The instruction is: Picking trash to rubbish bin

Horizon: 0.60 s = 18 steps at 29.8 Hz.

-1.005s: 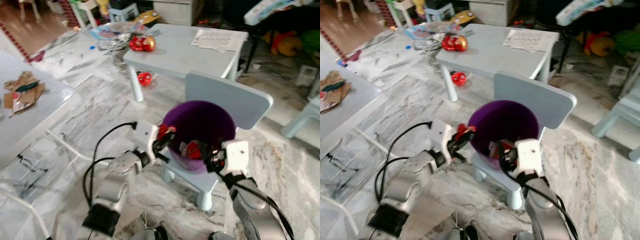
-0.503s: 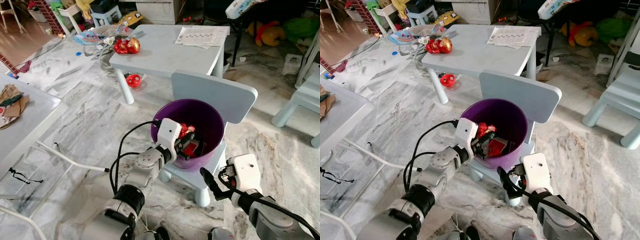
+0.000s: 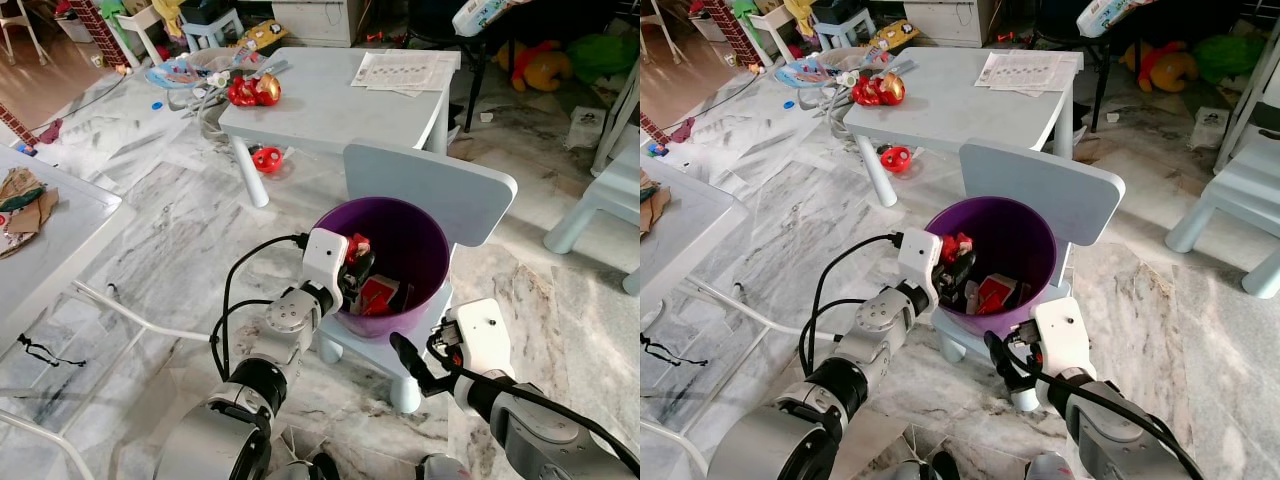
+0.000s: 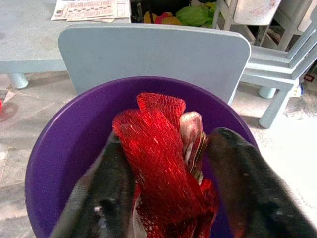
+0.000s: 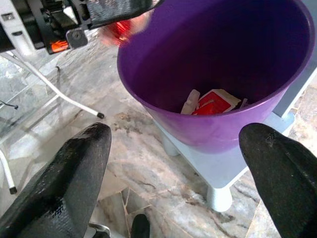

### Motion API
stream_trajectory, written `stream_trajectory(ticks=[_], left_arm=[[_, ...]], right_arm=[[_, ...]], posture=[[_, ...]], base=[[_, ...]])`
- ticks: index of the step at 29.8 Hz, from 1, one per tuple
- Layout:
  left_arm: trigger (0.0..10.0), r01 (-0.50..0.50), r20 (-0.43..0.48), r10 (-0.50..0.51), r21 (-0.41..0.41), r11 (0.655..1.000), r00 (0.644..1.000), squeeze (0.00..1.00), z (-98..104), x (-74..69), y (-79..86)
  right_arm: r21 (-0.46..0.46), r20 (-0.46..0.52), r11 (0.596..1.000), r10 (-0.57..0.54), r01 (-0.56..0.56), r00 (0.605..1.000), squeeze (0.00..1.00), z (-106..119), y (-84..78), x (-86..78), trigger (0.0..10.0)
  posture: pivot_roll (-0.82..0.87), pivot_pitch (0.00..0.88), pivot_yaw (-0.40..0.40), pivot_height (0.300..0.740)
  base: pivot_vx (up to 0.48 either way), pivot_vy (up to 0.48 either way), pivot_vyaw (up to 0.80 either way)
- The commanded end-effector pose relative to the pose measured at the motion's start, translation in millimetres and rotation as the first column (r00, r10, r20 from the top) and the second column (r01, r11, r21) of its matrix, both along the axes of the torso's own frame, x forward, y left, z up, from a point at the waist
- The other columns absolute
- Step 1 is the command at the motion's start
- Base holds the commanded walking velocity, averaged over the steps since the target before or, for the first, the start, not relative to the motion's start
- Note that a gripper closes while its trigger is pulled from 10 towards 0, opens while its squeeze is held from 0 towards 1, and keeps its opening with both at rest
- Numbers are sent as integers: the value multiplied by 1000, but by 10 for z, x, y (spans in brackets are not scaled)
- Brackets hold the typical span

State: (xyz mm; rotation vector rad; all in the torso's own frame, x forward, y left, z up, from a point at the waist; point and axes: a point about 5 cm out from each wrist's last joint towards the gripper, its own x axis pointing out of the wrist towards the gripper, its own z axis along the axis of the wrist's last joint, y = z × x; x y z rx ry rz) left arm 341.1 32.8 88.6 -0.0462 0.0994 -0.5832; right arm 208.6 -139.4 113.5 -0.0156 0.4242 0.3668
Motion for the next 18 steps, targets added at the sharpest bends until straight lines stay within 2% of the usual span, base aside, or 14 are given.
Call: stream_trajectory(ticks=[1, 10, 14, 17, 18], left_arm=[[10000, -25, 2, 25, 5, 1000, 1000, 1000, 5, 24, 40], [10000, -67, 23, 66, 58, 996, 998, 1000, 7, 40, 41], [10000, -92, 33, 92, 9, 996, 995, 1000, 55, 77, 117], [10000, -98, 41, 98, 2, 995, 994, 1000, 68, 86, 142], [10000, -118, 55, 118, -12, 993, 991, 1000, 95, 106, 202]], right_arm=[[10, -9, 1000, 14, -14, 1000, 1000, -5, 58, -14, 10000], [12, -8, 1000, 5, -5, 1000, 1000, -12, 80, -10, 10000], [13, -5, 1000, 9, -9, 1000, 1000, -8, 86, 18, 10000], [12, -5, 1000, 10, -10, 1000, 1000, -8, 85, 27, 10000], [11, 0, 1000, 11, -11, 1000, 1000, -8, 86, 44, 10000]], posture=[[-287, 168, 203, 740], [-290, 169, 209, 740], [-272, 168, 202, 740], [-271, 167, 201, 740], [-256, 161, 194, 740]], base=[[0, 0, 0], [0, 0, 0], [0, 0, 0], [0, 0, 0], [0, 0, 0]])
